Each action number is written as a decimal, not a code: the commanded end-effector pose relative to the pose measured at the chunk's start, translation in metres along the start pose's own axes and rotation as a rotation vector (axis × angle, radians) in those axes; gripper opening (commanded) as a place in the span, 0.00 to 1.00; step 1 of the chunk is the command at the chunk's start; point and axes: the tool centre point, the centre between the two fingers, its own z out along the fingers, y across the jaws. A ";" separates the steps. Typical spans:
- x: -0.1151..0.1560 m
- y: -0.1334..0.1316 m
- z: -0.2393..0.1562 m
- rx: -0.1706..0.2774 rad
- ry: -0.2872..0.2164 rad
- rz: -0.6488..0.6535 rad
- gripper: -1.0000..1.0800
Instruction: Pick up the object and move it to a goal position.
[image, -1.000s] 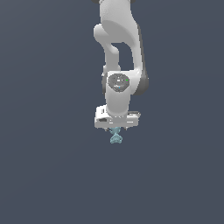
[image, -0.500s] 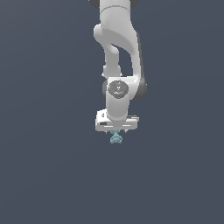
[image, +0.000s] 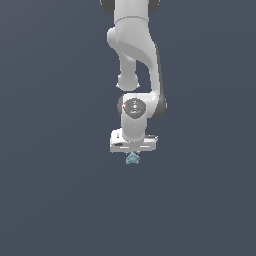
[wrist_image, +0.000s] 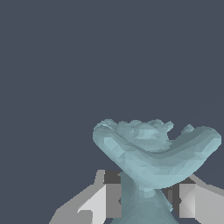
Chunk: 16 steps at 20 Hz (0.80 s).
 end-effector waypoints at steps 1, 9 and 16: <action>0.000 0.000 0.000 0.000 0.001 0.000 0.00; 0.001 0.000 -0.001 0.000 0.004 -0.001 0.00; 0.032 -0.018 -0.030 0.012 0.096 -0.041 0.00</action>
